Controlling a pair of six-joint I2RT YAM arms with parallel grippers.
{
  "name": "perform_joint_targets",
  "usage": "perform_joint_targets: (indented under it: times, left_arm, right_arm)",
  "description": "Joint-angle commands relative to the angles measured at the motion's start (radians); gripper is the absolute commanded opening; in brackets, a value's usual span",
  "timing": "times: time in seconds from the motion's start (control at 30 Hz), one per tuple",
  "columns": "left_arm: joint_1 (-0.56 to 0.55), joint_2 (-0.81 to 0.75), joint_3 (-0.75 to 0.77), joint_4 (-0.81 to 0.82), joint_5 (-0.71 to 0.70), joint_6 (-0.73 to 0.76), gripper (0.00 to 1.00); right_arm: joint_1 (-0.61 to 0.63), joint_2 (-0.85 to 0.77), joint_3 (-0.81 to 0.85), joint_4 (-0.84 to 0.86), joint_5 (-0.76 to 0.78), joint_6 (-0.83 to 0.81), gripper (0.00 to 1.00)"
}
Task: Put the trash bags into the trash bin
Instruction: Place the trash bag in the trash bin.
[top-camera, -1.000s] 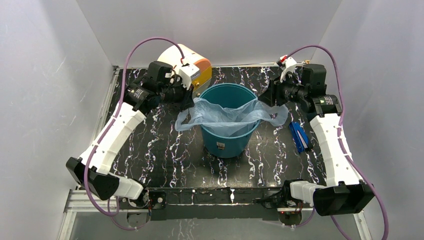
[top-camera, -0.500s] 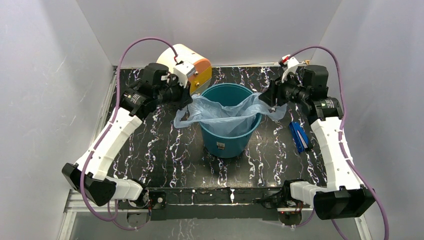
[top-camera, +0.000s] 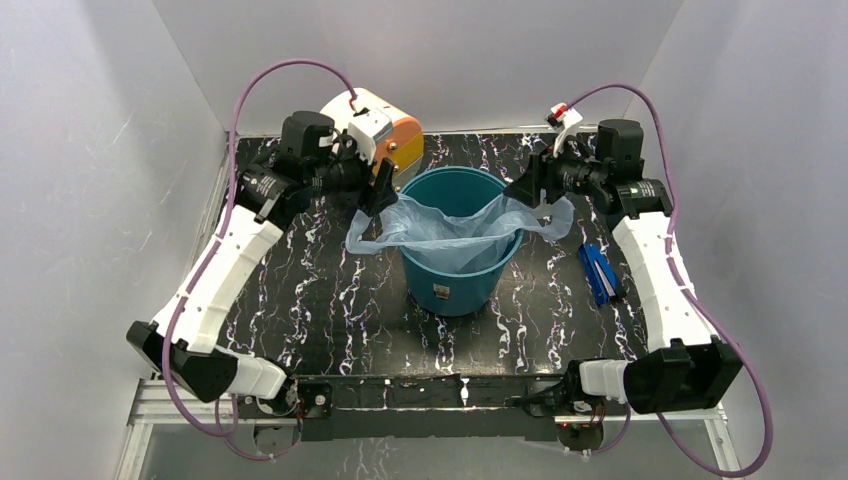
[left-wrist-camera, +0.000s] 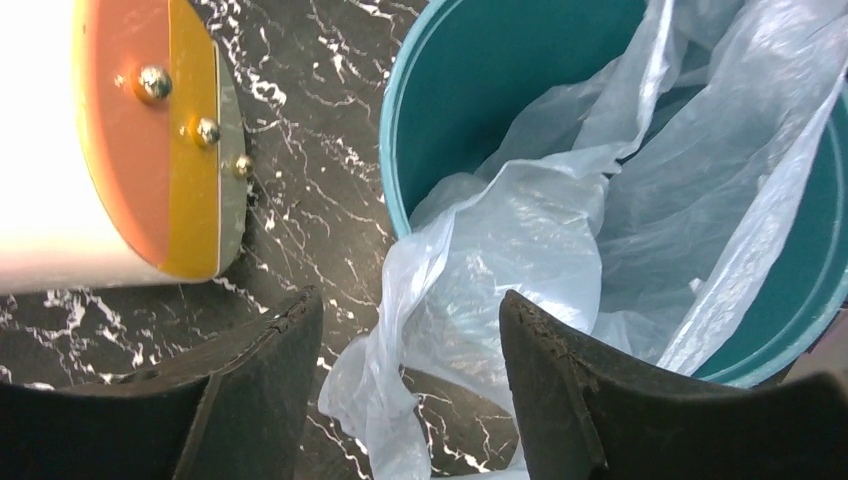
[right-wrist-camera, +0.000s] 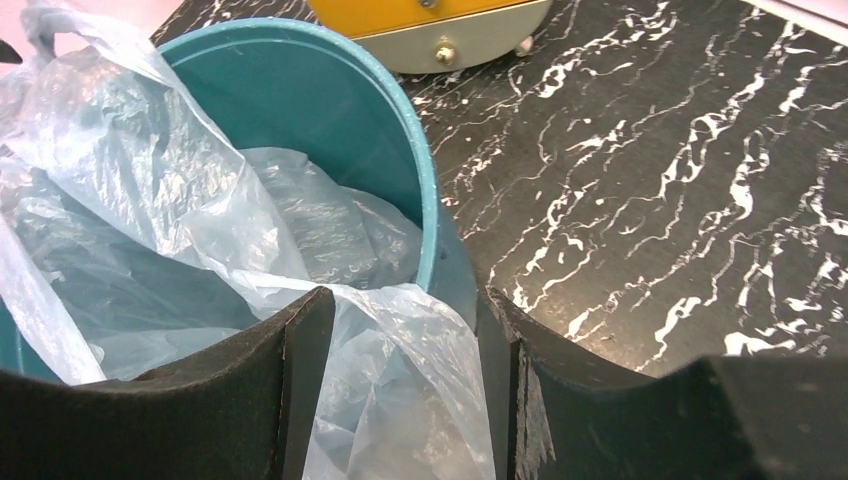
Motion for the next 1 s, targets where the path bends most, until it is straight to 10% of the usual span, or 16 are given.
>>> perform_joint_targets:
  times: [0.0,0.47,0.83,0.9,0.97]
  left_arm:
    - [0.006,0.065,0.114,-0.110,0.089,0.072,0.63]
    - [0.006,0.094,0.106,-0.149,0.121,0.085,0.61]
    - [0.006,0.053,0.051,-0.083,0.095,0.054,0.22]
    - [0.006,0.045,0.039,-0.071,0.092,0.048,0.18]
    - [0.006,0.037,0.028,-0.059,0.089,0.043,0.11]
  right_arm:
    - [0.001,0.011,0.078,0.010,-0.123,-0.041,0.64]
    - [0.001,-0.010,0.060,-0.075,-0.023,-0.088,0.54]
    - [0.001,-0.051,0.031,-0.029,0.020,-0.069,0.17]
    - [0.001,-0.057,0.025,-0.019,0.024,-0.067,0.18]
    - [0.001,-0.057,0.027,-0.011,0.022,-0.062,0.43]
